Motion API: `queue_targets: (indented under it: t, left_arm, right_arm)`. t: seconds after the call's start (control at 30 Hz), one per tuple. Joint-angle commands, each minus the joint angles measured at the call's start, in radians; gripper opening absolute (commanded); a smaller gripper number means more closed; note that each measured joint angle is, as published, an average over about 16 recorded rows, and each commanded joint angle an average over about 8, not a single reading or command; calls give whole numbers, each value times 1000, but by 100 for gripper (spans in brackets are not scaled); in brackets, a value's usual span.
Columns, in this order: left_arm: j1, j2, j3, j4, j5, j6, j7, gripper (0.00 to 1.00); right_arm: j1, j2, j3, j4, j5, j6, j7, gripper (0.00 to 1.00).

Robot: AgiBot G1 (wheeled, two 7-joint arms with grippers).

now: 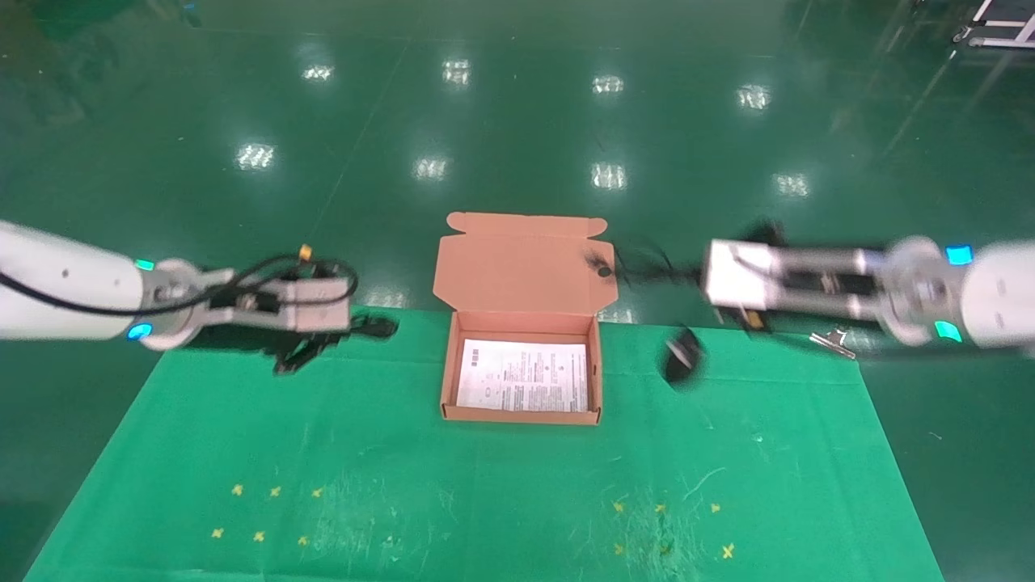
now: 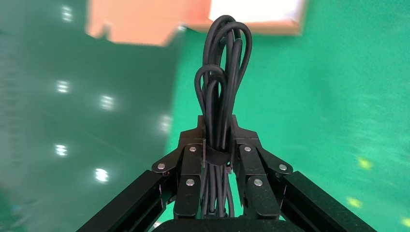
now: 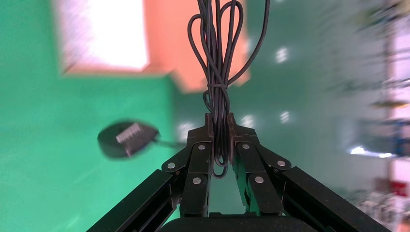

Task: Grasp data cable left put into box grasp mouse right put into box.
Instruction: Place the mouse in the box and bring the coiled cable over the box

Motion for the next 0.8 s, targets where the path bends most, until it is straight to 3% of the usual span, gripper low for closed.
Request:
queue_targets:
  t: [0.03,0.43,0.8]
  left_arm:
    - [-8,3,-4,-44,19,-19,-29,0]
    - [-66,82,-5,-53,137,-130,-81,0]
    - [-74,83,5,-35,172,-136,-76,0]
  right_arm:
    - [33,-17,15,9,9,14,-1,0]
    - [194,-266,28,-272,64,101,-175,0]
    - [216,-334,27,-369,89,109,-243,0]
